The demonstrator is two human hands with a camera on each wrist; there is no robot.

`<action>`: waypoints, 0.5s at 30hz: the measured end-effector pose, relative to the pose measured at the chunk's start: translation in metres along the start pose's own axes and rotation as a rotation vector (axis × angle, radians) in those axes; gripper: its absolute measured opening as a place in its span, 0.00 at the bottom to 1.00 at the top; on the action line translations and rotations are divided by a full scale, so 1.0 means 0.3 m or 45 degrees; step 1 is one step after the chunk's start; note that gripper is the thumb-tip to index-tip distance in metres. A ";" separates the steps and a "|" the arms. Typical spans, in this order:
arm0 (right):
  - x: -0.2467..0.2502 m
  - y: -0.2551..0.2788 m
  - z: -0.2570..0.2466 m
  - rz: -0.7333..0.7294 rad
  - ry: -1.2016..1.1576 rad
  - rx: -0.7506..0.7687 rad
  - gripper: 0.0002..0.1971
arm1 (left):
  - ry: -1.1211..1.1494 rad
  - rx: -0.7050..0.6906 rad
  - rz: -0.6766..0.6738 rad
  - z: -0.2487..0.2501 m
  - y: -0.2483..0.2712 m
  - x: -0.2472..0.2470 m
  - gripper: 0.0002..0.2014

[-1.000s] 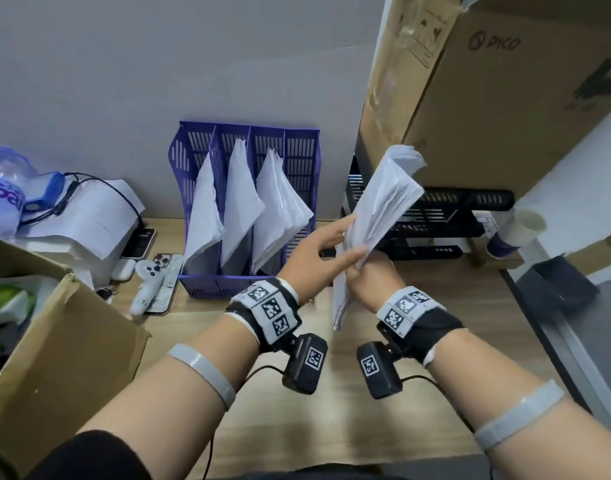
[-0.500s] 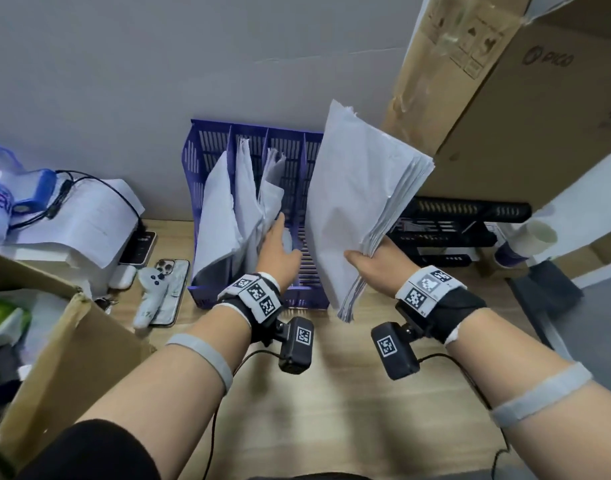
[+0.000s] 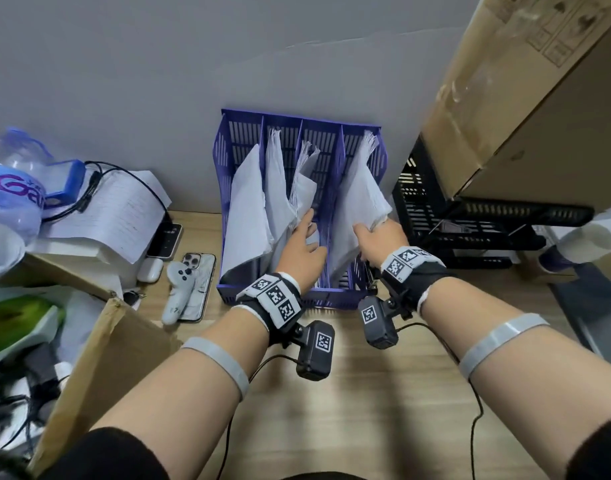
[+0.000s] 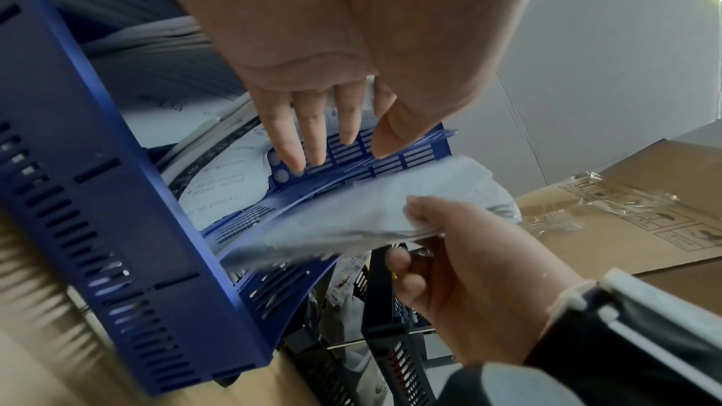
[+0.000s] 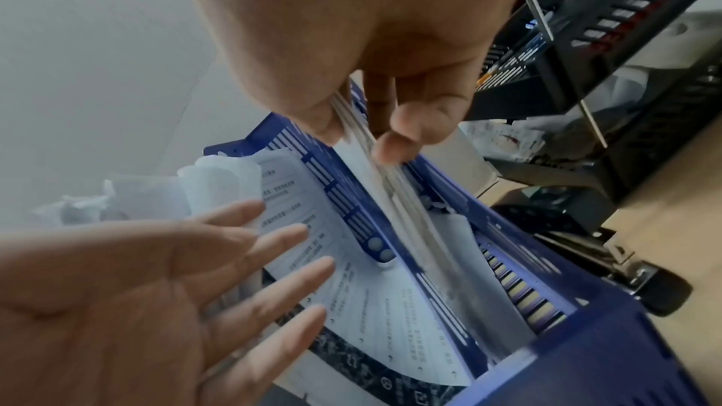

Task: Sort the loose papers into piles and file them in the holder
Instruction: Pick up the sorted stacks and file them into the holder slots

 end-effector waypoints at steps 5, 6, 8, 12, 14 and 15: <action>-0.017 0.029 -0.023 0.076 0.040 0.119 0.11 | -0.008 0.000 0.006 -0.004 -0.003 0.003 0.34; -0.025 0.039 -0.016 0.073 0.060 0.118 0.12 | -0.002 0.004 0.004 -0.005 -0.003 0.001 0.34; -0.033 0.060 -0.007 0.015 0.102 0.108 0.15 | -0.003 0.002 0.010 -0.006 -0.004 -0.005 0.33; -0.035 0.107 -0.007 -0.161 -0.115 0.122 0.16 | 0.025 -0.005 0.024 -0.003 0.001 -0.014 0.31; -0.016 0.126 0.012 -0.153 -0.260 0.130 0.11 | 0.043 -0.013 0.043 0.011 0.020 -0.026 0.29; -0.009 0.133 0.026 -0.162 -0.344 0.127 0.09 | 0.057 -0.014 0.064 0.021 0.034 -0.035 0.28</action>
Point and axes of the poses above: each hand's wrist, its own y-axis away from the middle knuckle, its own x-axis out of the back of the hand, z = x × y, the point moved 5 cm from there along -y, towards the middle knuckle, and after that the axes turned 12 degrees about y, right-handed, at the moved point
